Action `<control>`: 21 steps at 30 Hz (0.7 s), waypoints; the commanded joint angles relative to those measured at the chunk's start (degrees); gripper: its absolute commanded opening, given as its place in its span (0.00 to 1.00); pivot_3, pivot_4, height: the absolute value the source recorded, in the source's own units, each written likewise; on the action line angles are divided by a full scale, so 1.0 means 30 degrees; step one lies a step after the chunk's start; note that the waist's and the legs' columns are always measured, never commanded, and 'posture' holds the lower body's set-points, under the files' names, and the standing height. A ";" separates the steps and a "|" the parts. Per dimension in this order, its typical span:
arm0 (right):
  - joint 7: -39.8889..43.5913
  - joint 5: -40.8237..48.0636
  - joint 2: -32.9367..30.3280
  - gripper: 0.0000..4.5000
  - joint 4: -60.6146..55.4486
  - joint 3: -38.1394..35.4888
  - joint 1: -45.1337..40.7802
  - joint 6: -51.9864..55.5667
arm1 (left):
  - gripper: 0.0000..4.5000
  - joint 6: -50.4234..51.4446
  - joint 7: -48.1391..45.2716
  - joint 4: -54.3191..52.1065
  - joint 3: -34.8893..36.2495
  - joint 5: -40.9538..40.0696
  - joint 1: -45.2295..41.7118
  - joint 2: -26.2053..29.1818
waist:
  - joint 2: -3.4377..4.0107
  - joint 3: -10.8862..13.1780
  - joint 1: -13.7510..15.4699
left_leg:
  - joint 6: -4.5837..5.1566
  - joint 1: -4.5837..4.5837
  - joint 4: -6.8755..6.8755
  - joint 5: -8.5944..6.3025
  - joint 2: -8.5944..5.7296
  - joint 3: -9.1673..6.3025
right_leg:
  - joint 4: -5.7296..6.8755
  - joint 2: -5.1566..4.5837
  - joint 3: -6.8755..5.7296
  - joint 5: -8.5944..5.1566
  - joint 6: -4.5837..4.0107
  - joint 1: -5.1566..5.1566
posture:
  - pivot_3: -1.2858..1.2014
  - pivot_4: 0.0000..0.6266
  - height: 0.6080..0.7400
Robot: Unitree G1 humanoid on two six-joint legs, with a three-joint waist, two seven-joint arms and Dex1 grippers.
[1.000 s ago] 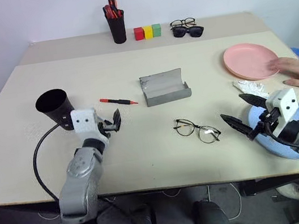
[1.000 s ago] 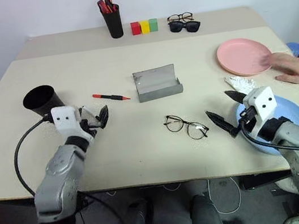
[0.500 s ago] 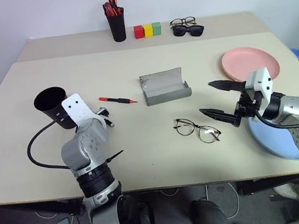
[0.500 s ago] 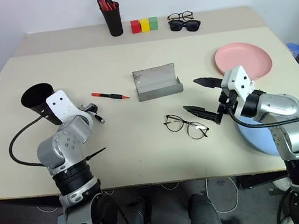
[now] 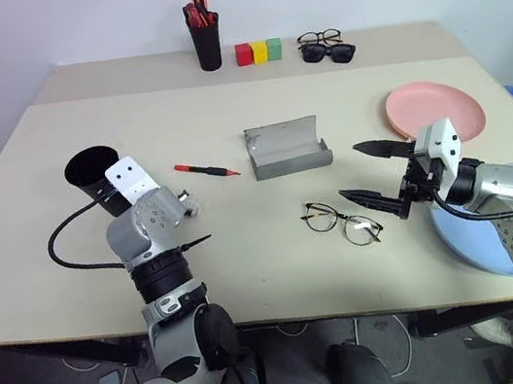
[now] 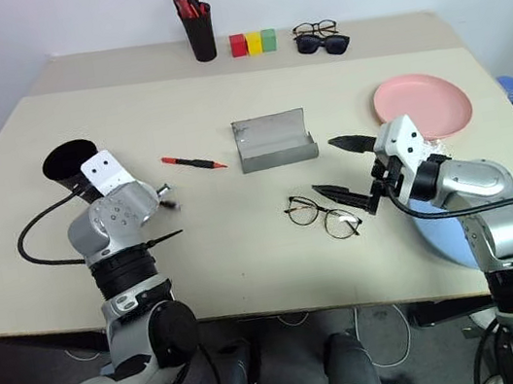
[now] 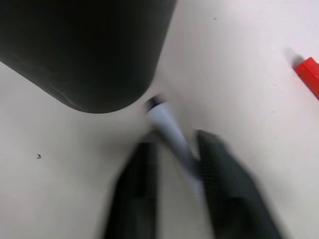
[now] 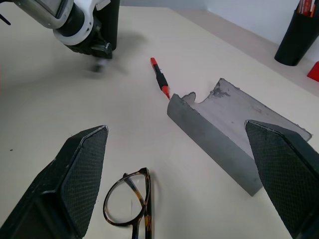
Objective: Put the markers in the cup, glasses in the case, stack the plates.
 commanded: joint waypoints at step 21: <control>-0.0635 0.0000 0.0270 1.00 0.0182 -0.0351 -0.0828 -0.0637 | 0.02 -1.7720 -0.8344 -0.5625 -1.3087 0.5318 0.5042 0.7658 | 0.0043 -0.0017 -0.0104 | -0.0051 -0.0023 -0.0061 0.0002 0.0021 0.0046 | -0.0097 0.0000 0.0029 0.0056 -0.0210 -0.0037 | 0.52 0.24 1.00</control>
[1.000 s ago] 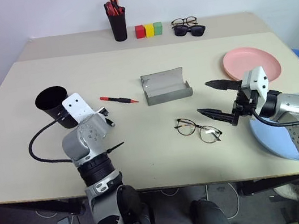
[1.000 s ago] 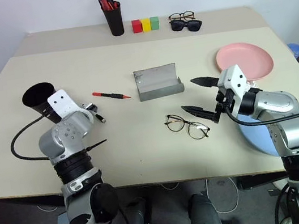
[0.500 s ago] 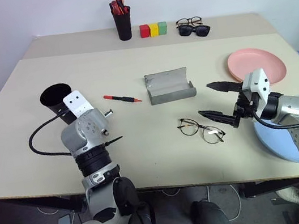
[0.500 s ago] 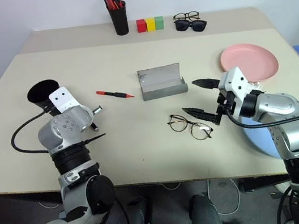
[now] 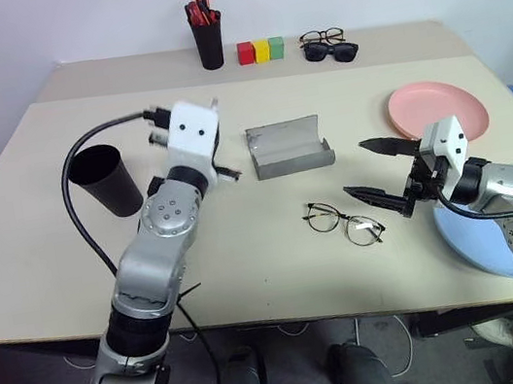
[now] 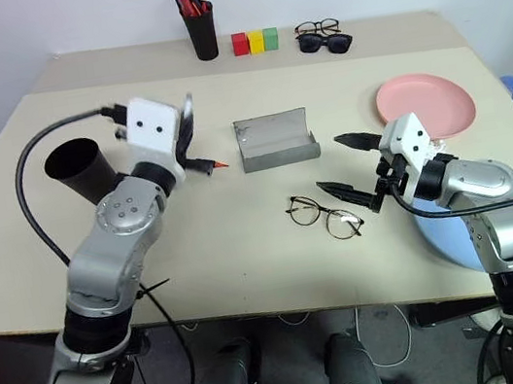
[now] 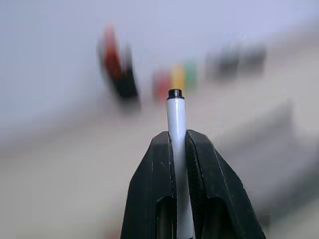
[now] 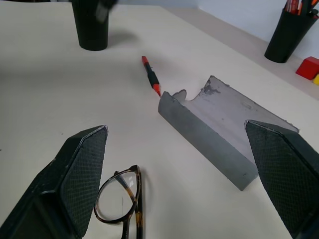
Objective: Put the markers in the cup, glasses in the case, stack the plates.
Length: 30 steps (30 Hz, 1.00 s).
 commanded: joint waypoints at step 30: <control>-0.0374 0.1576 0.2760 1.00 -0.0690 0.1532 -0.4289 0.0622 | 0.37 -1.2372 0.7289 1.2494 0.4881 0.6518 0.0681 0.2115 | -0.0002 0.0003 -0.0008 | -0.0010 0.0009 0.0011 0.0058 0.0012 -0.0005 | 0.0236 0.0019 -0.0004 0.0065 0.0158 -0.0105 | 0.52 0.24 1.00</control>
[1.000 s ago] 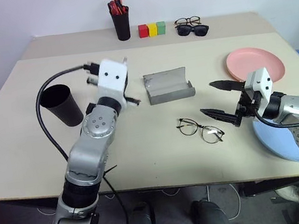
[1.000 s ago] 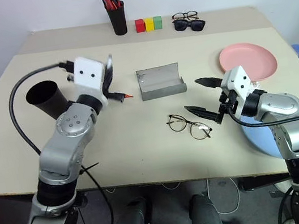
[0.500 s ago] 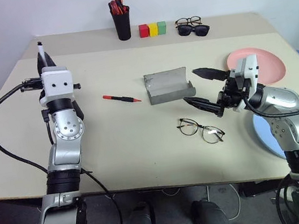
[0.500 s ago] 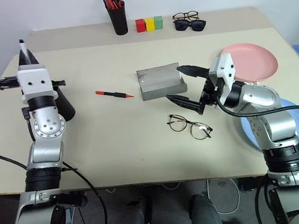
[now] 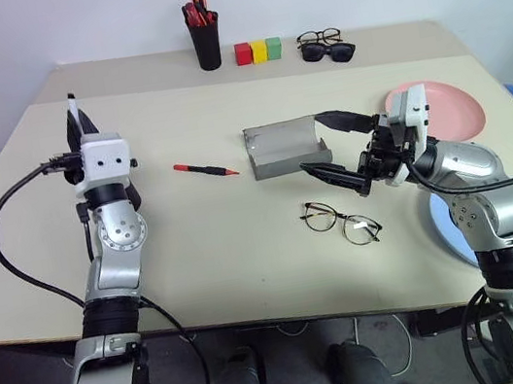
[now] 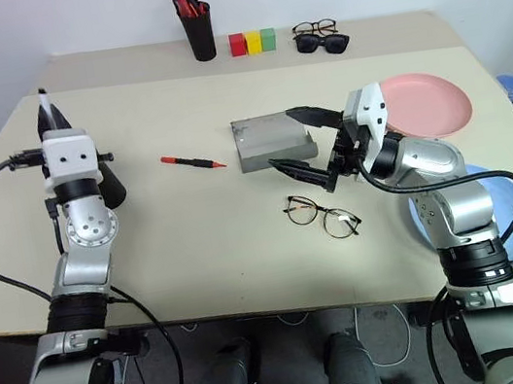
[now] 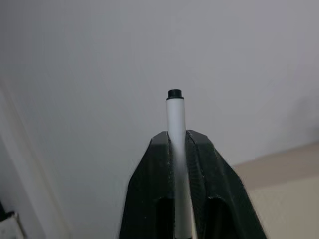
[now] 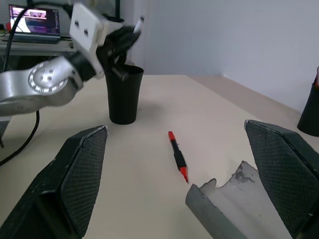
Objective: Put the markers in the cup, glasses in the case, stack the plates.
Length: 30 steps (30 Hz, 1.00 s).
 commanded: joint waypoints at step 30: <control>-0.0667 -0.0447 -0.1084 1.00 -0.0690 -0.1169 0.0761 -0.0633 | 0.69 2.2880 0.3491 0.0581 1.0374 -1.0955 -1.2371 -1.0343 | -0.0140 0.0088 -0.0482 | 0.0005 -0.0015 0.0037 0.0007 -0.0024 -0.0055 | 0.0031 -0.0009 -0.0005 -0.0091 0.0144 0.0030 | 0.52 0.24 1.00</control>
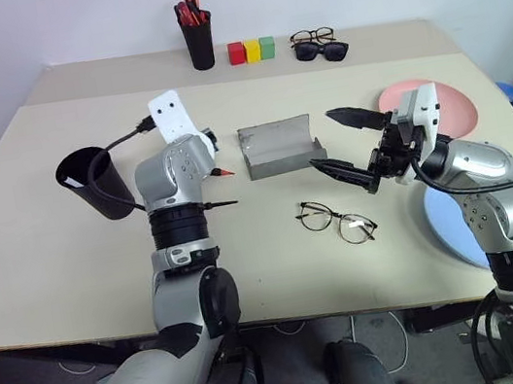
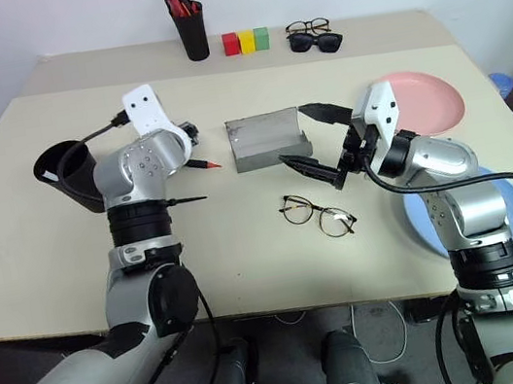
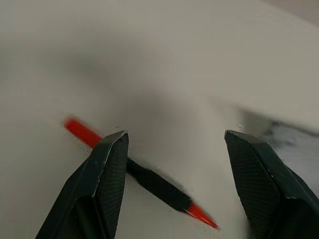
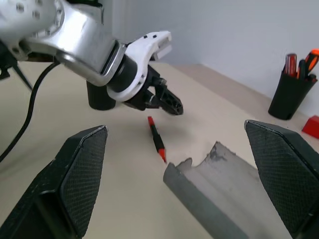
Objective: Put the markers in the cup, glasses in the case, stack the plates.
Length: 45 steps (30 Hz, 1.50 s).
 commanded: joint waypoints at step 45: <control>-0.1325 -0.0458 -0.0110 1.00 -0.0616 -0.0970 0.1151 -0.1443 | 0.69 -2.3748 -2.9721 1.8373 -2.2702 1.3826 -0.7531 1.0182 | 0.0005 0.0029 -0.0016 | -0.0026 -0.0319 0.0033 0.0028 0.0006 0.0032 | 0.0049 -0.0006 0.0004 0.0056 -0.0090 -0.0301 | 0.52 0.24 1.00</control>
